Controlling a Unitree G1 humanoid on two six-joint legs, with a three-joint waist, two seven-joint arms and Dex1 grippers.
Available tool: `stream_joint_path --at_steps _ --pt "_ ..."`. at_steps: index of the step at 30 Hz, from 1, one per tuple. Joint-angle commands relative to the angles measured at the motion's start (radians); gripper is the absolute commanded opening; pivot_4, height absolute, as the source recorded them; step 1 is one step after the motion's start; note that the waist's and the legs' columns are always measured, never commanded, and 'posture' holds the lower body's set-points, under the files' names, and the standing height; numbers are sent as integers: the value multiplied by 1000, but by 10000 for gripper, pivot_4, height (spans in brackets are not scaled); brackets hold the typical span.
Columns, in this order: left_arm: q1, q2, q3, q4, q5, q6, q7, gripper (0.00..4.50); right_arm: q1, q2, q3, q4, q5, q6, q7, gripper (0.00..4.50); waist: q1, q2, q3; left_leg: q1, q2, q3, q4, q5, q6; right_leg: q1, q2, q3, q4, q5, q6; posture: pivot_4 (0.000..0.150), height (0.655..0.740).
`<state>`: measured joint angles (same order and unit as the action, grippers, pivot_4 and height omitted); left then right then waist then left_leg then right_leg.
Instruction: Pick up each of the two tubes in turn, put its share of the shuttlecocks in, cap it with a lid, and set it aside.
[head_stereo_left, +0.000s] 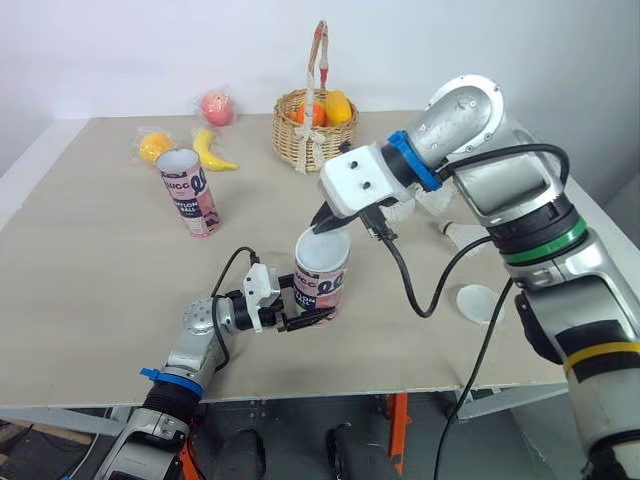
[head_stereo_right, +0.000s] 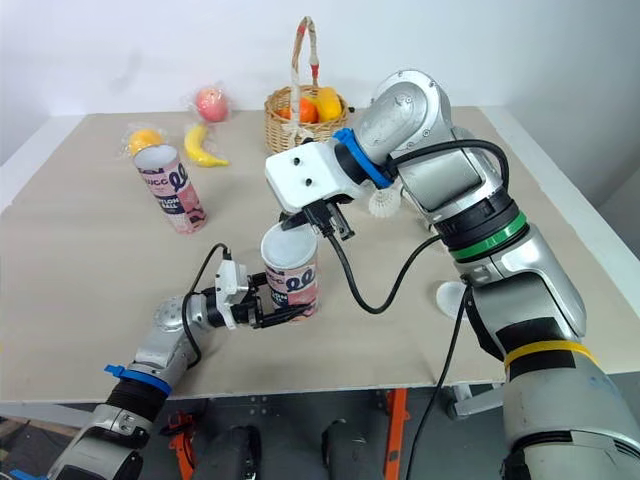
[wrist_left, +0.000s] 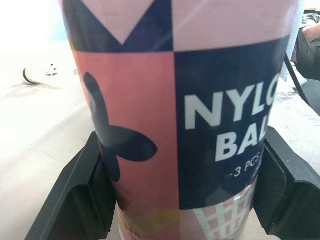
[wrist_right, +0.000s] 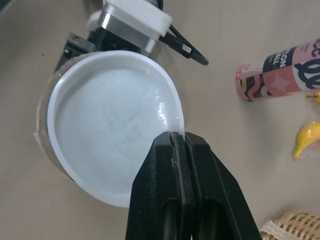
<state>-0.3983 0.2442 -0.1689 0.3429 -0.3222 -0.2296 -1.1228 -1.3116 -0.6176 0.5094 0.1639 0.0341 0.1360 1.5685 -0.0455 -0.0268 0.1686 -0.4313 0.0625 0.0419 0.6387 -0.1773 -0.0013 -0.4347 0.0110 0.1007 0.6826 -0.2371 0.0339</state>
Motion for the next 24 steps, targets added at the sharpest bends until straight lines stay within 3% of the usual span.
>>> stream_joint_path --at_steps 1,24 --pt "19 16 0 31 31 4 6 32038 11 -1 -9 -43 36 54 46 471 0 0 0 0 0 0 0 0 0 0 0 0 0 0 0 1500 7400" --pt "30 23 10 20 26 14 9 32038 67 64 -41 -15 -16 -69 -6 471 -2 0 -2 2 1 0 -2 0 0 0 1 0 0 0 -1 1500 7400"
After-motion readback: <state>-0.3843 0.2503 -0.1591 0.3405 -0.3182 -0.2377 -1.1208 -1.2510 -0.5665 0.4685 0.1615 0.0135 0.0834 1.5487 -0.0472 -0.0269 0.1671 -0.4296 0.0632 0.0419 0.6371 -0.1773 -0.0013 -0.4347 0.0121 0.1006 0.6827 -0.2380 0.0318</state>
